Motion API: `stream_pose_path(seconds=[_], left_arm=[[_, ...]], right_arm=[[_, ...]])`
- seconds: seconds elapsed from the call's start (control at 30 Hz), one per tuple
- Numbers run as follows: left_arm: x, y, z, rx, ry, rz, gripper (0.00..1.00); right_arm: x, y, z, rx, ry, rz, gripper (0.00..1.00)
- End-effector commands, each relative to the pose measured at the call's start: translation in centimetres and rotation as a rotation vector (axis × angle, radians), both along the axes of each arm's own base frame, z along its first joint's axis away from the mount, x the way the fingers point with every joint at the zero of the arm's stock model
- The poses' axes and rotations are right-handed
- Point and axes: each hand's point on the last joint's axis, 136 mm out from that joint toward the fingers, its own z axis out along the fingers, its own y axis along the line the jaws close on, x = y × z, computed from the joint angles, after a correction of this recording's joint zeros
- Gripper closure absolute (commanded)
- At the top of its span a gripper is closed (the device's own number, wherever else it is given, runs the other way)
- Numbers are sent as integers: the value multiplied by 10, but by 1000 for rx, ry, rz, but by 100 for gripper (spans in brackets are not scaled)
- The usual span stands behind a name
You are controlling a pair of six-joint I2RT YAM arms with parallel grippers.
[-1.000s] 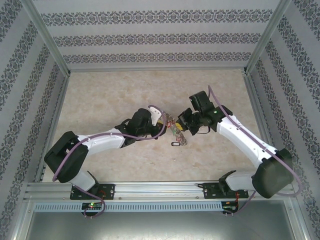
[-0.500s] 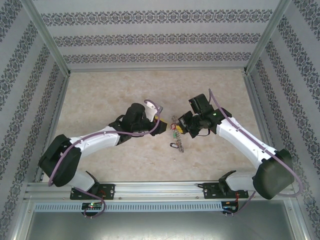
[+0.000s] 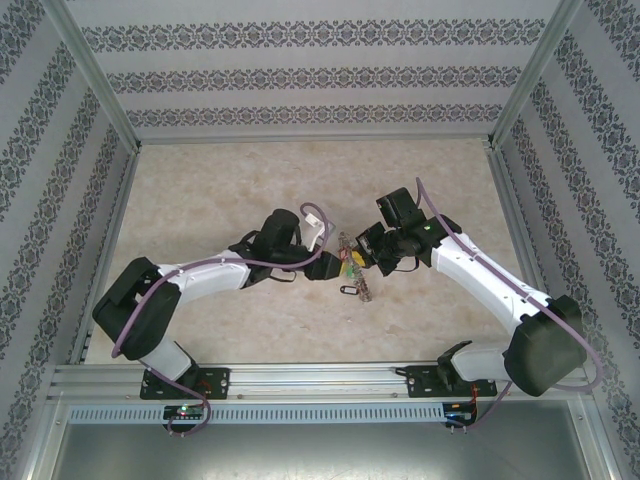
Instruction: Put the keys on the keyring
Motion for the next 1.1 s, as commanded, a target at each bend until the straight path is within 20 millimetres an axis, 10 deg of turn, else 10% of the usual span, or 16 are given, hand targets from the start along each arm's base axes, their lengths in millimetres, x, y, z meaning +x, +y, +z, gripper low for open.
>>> stream_pose_path(seconds=[0.0, 0.33, 1.07], left_arm=[[4, -16, 22, -70, -34, -23, 58], [4, -18, 17, -46, -54, -30, 94], [12, 19, 6, 102, -65, 17, 100]], right_arm=[[5, 1, 2, 2, -17, -18, 100], [3, 5, 1, 22, -10, -2, 100], [-4, -4, 5, 21, -25, 28, 100]])
